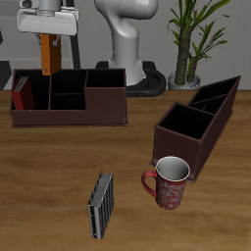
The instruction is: Place the red book into the back desk caddy's left compartment and place the orange book into the back desk caddy's left compartment and place the striped book into the left desk caddy's right compartment
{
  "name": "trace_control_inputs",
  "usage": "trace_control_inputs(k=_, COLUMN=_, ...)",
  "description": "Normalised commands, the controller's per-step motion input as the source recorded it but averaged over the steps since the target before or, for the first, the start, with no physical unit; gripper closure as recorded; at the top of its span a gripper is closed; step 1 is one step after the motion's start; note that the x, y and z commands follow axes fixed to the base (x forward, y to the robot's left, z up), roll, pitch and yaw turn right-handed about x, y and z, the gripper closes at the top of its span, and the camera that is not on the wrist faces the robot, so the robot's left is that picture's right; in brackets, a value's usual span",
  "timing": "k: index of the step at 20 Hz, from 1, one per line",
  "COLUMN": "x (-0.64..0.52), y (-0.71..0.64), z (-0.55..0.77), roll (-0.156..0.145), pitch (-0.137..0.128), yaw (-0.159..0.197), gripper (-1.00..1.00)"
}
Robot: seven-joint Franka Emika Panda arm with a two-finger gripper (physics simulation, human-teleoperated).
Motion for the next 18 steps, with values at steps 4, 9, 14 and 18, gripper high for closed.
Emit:
trace_control_inputs(k=4, x=-0.03, y=-0.24, z=-0.04, roll=-0.051, pitch=0.032, yaw=-0.019, gripper=1.0)
trace_control_inputs(k=9, x=0.08, y=-0.14, z=-0.18, roll=-0.026, pitch=0.06, yaw=-0.029, gripper=1.0)
trace_control_inputs(k=14, x=0.04, y=-0.08, z=-0.15, roll=-0.041, pitch=0.025, yaw=0.004, gripper=1.0)
trace_control_inputs(k=18, x=-0.07, y=-0.1, z=0.22, roll=-0.031, pitch=-0.063, yaw=-0.003, gripper=1.0)
